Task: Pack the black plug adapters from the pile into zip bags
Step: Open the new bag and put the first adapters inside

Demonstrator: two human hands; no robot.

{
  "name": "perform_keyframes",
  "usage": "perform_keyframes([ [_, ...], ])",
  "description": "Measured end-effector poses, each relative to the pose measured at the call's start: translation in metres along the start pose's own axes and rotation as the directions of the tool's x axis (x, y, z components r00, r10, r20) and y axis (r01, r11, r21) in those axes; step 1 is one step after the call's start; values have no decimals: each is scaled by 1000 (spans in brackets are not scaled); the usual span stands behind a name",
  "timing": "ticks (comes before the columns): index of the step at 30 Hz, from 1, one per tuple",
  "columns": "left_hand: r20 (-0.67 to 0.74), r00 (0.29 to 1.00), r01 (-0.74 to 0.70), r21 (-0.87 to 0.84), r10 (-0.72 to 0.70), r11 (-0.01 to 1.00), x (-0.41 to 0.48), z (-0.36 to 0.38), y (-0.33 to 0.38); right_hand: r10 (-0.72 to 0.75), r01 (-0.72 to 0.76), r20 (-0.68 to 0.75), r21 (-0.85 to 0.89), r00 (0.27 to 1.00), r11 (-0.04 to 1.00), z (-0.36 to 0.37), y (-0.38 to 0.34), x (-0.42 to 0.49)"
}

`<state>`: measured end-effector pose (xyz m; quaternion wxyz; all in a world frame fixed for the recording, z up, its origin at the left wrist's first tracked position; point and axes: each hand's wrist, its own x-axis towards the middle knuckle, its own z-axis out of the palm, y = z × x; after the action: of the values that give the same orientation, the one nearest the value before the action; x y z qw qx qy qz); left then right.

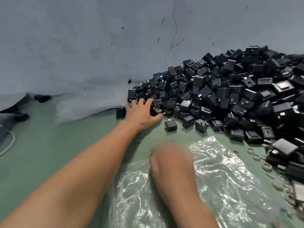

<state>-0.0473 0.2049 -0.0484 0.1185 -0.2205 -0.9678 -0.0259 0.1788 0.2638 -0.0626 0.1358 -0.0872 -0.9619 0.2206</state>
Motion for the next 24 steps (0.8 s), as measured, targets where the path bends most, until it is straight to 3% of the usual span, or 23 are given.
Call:
perform_keyframes([
  [2, 133, 990, 57, -45, -50, 997, 5, -5, 2, 8, -8, 8, 4, 1000, 1000, -1, -3, -2],
  [4, 161, 985, 67, -17, -63, 998, 4, -6, 3, 12, -12, 2, 1, 1000, 1000, -1, -7, -4],
  [10, 18, 999, -44, -41, 44, 998, -19, -2, -4, -84, 83, 7, 78, 996, 994, -4, -32, -17],
  [15, -87, 985, -148, 11, 149, 989, -36, 8, -7, -82, 79, 178, 21, 981, 997, -2, -57, -32],
  [20, -61, 996, -63, 40, 65, 997, -30, -3, -4, -87, 93, 307, -5, 948, 996, -5, -57, -45],
  [24, -18, 994, 102, -161, -106, 982, -33, -16, -11, -141, 154, 312, -17, 939, 988, -7, -57, -51],
])
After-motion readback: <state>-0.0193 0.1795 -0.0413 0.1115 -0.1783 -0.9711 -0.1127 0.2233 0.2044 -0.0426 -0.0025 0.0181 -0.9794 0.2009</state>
